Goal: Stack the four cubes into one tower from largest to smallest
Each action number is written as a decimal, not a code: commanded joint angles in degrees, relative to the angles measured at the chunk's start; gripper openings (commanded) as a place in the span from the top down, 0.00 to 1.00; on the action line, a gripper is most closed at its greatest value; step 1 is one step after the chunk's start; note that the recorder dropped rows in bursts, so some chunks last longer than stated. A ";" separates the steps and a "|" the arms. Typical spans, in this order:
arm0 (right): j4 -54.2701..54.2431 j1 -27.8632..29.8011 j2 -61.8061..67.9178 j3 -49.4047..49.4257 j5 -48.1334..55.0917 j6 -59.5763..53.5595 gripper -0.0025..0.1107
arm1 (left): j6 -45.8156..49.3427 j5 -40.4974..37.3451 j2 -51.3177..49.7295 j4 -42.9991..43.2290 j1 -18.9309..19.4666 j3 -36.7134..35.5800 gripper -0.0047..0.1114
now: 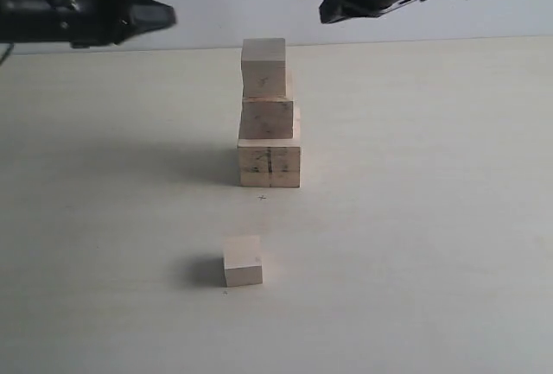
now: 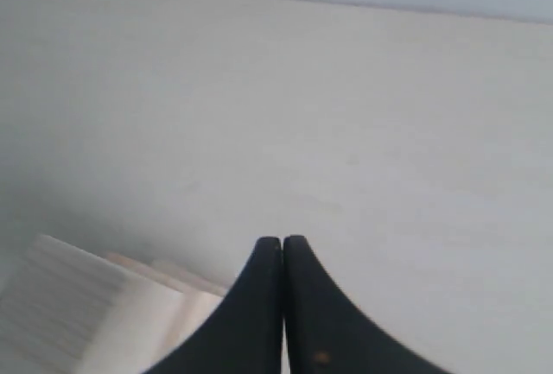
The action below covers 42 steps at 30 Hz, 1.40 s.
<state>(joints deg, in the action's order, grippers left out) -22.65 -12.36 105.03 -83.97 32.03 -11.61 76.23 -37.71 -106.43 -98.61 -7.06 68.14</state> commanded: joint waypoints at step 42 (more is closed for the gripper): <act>-1.53 -22.64 -15.38 32.20 1.63 -15.95 0.98 | 7.80 68.83 94.03 6.10 -6.09 -64.27 0.96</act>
<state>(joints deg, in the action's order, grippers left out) -21.59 -34.79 87.45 -46.66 24.47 -27.25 84.40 27.16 -13.48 -88.95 -12.84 4.17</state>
